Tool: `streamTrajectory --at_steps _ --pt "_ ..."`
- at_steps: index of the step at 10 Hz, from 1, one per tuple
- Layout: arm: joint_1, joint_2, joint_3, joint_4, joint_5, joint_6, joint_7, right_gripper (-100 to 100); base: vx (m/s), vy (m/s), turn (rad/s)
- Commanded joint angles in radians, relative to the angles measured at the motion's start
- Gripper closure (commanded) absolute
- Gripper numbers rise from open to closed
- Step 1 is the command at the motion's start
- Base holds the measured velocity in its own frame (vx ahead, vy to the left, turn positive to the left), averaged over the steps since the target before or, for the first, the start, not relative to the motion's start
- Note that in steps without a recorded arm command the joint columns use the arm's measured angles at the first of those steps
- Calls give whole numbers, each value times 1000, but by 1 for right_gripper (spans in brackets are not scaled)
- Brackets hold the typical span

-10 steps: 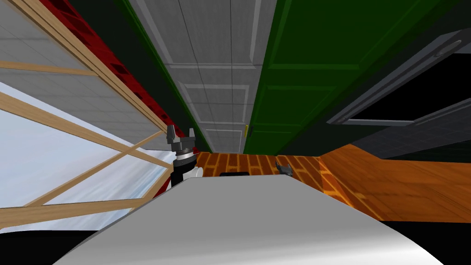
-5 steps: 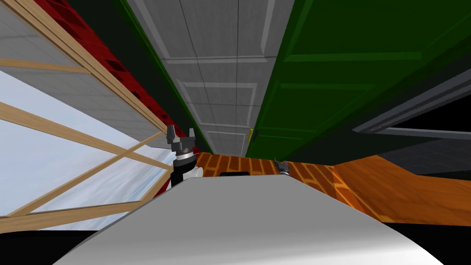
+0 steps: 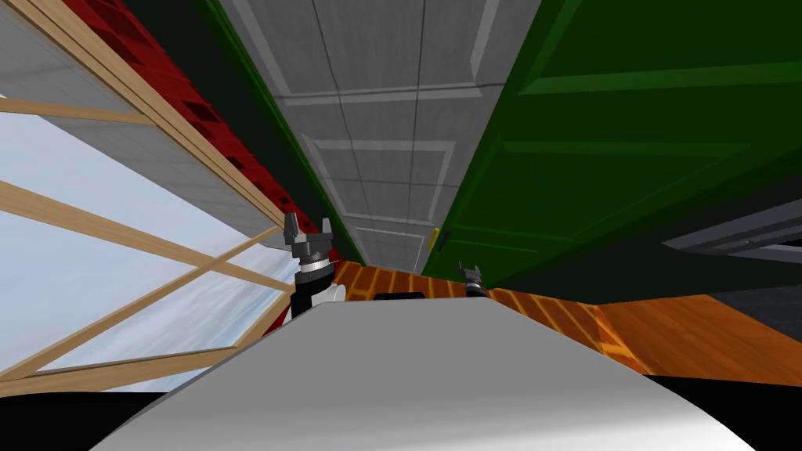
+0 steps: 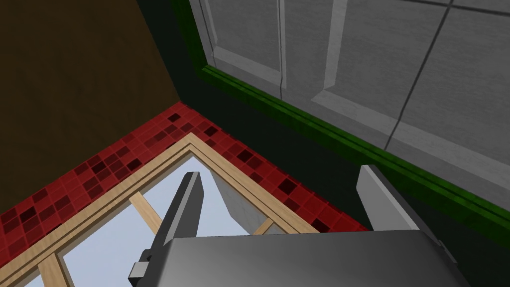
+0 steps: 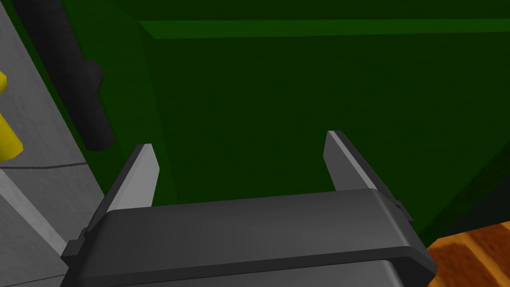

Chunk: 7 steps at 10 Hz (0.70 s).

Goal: Pull the door open

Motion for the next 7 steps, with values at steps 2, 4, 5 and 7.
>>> streamTrajectory --at_steps 2,4,5,7 --pt "-24 15 14 -41 7 8 2 -100 176 -19 129" --pt "-44 26 24 -52 12 8 1 -100 195 5 118" --pt "-64 38 33 -63 17 8 1 -100 196 55 82" --pt "-64 38 33 -63 17 8 1 -100 70 19 27"
